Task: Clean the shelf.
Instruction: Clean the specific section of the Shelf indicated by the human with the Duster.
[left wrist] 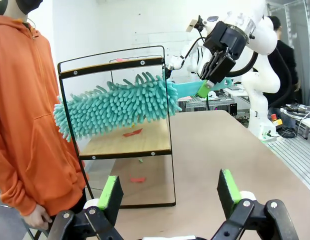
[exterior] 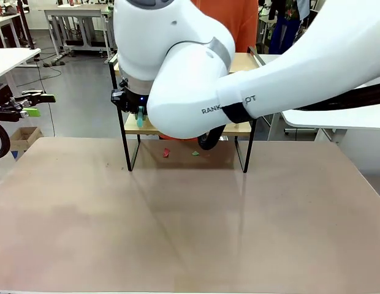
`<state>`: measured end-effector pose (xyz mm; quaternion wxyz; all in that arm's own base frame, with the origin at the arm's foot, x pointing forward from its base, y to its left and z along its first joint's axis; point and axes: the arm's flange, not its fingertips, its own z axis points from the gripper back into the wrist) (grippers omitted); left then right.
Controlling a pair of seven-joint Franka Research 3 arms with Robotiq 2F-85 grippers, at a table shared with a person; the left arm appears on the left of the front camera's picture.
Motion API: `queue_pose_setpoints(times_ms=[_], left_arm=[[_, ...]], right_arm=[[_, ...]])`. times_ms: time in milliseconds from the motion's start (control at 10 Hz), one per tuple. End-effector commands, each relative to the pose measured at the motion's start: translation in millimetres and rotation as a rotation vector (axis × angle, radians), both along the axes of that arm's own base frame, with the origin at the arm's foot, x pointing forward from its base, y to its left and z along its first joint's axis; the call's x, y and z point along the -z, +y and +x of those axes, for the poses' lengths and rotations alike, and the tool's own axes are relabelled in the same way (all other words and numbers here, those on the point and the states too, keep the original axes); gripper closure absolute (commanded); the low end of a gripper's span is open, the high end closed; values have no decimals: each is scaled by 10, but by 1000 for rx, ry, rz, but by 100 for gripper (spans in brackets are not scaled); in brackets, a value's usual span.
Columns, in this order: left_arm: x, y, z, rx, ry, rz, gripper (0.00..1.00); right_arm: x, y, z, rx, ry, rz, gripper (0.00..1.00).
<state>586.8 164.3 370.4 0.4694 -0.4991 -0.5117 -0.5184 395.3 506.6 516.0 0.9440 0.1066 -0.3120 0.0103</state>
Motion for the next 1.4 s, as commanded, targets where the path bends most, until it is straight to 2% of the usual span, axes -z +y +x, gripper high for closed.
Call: queue_pose_setpoints(times_ms=[0,500,700,800,1200,1300], left_arm=[[-29,-2,-8,2,-10,1,0],[-29,-2,-8,2,-10,1,0],[-29,-2,-8,2,-10,1,0],[-29,-2,-8,2,-10,1,0],[-29,-2,-8,2,-10,1,0],[-29,-2,-8,2,-10,1,0]], right_arm=[[69,204,66,42,-56,-9,87],[438,289,83,18,68,-20,87],[462,304,118,17,128,-5,87],[490,259,86,-5,59,-30,87],[490,259,86,-5,59,-30,87],[501,260,93,5,78,-21,87]])
